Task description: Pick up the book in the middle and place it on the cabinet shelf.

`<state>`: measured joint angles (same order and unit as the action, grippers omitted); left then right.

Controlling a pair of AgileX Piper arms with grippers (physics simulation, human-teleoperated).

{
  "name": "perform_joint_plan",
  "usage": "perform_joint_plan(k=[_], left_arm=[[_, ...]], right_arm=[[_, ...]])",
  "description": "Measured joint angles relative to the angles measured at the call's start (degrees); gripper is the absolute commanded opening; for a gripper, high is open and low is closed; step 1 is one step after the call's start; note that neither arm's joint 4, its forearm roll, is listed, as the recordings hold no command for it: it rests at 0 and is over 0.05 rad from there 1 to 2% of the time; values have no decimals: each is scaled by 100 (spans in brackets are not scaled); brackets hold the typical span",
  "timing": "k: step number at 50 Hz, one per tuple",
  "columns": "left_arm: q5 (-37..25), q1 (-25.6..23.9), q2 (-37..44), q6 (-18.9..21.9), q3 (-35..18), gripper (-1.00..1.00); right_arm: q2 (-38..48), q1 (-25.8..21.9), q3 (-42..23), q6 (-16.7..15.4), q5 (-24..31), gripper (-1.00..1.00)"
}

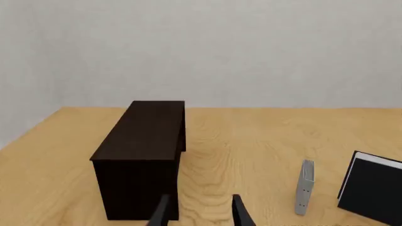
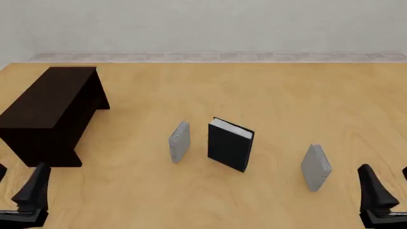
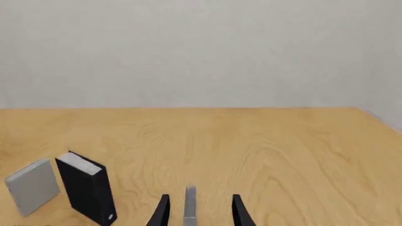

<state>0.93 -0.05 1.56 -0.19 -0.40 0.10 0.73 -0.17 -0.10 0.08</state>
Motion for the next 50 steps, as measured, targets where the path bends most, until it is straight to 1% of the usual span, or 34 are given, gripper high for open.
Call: perform_joint_plan(k=[7, 13, 23, 35, 40, 50], left_arm=[[-13, -31, 85, 62, -95, 100], [-100, -37, 198, 112, -289, 100], [-592, 48, 300, 144, -829, 100], [-1077, -36, 459, 232, -1637, 100], [-1227, -154, 671, 300, -1982, 100], [-1727, -509, 1281, 333, -3046, 100]], right_arm=[[-4, -61, -27, -45, 10, 100], [-6, -89, -45, -65, 20, 100], [-8, -109, -62, -82, 31, 100], [-8, -117, -52, -85, 21, 100], [-8, -118, -54, -86, 23, 100], [-8, -119, -56, -87, 25, 100]])
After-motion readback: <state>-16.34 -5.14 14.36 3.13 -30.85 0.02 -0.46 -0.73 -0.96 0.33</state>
